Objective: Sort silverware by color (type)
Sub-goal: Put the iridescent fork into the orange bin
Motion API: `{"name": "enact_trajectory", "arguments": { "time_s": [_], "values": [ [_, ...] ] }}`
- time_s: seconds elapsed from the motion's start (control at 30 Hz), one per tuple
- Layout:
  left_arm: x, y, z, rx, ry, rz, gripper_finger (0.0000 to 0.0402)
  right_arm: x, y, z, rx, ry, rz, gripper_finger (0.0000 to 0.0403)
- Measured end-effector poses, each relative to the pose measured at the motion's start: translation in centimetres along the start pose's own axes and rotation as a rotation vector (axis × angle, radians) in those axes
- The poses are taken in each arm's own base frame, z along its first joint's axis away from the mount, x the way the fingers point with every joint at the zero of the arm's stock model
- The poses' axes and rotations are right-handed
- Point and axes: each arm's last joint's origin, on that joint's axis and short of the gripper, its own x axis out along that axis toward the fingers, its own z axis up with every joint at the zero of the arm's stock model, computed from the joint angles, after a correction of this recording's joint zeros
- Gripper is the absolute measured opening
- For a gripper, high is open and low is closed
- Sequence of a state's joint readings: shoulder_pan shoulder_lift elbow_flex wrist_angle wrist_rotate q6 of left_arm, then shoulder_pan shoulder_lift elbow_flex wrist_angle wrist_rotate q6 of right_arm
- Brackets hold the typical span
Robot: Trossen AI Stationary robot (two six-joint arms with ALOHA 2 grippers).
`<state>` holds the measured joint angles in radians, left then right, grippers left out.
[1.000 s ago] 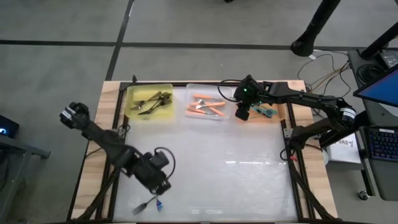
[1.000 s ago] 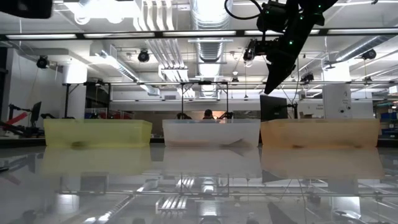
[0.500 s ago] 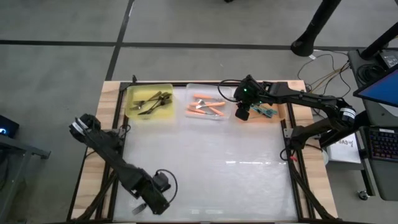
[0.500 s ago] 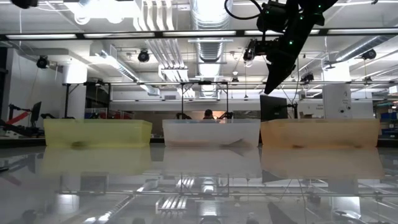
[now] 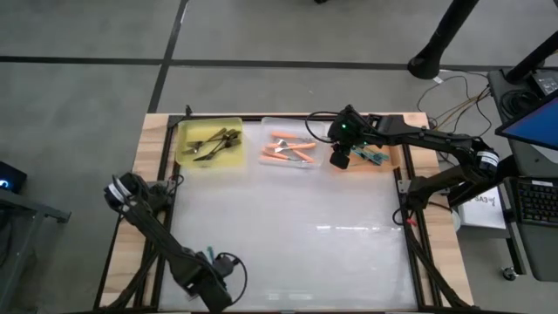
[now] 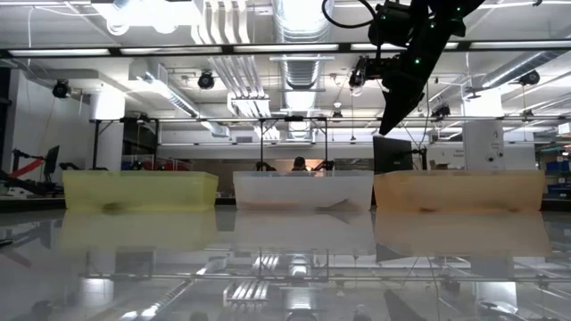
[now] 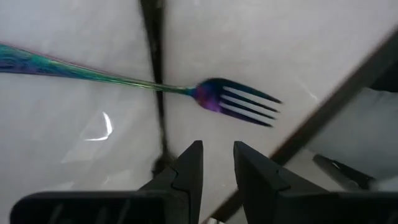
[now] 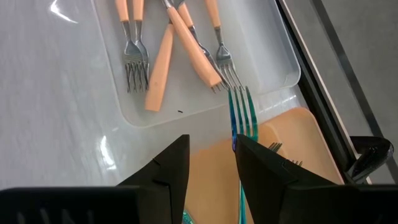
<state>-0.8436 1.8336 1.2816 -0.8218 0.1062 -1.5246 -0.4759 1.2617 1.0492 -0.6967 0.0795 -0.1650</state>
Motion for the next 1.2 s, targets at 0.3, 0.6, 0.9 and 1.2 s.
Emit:
{"name": "enact_trajectory", "arguments": {
  "time_s": [0.3,0.6,0.9,1.2],
  "values": [
    [1.1,1.0,1.0,-0.14,-0.018,0.049,0.0071,0.0,0.0,0.0,0.0,0.0,0.0,0.0121],
    [2.3,3.1,1.7,-0.469,-0.03,0.112,0.0071,0.0,0.0,0.0,0.0,0.0,0.0,0.0121],
    [0.5,3.3,1.9,-0.567,-0.119,0.036,0.0071,0.0,0.0,0.0,0.0,0.0,0.0,0.0121],
    [0.3,4.2,1.9,-0.803,-0.157,0.101,0.0071,0.0,0.0,0.0,0.0,0.0,0.0,0.0121]
  ]
}}
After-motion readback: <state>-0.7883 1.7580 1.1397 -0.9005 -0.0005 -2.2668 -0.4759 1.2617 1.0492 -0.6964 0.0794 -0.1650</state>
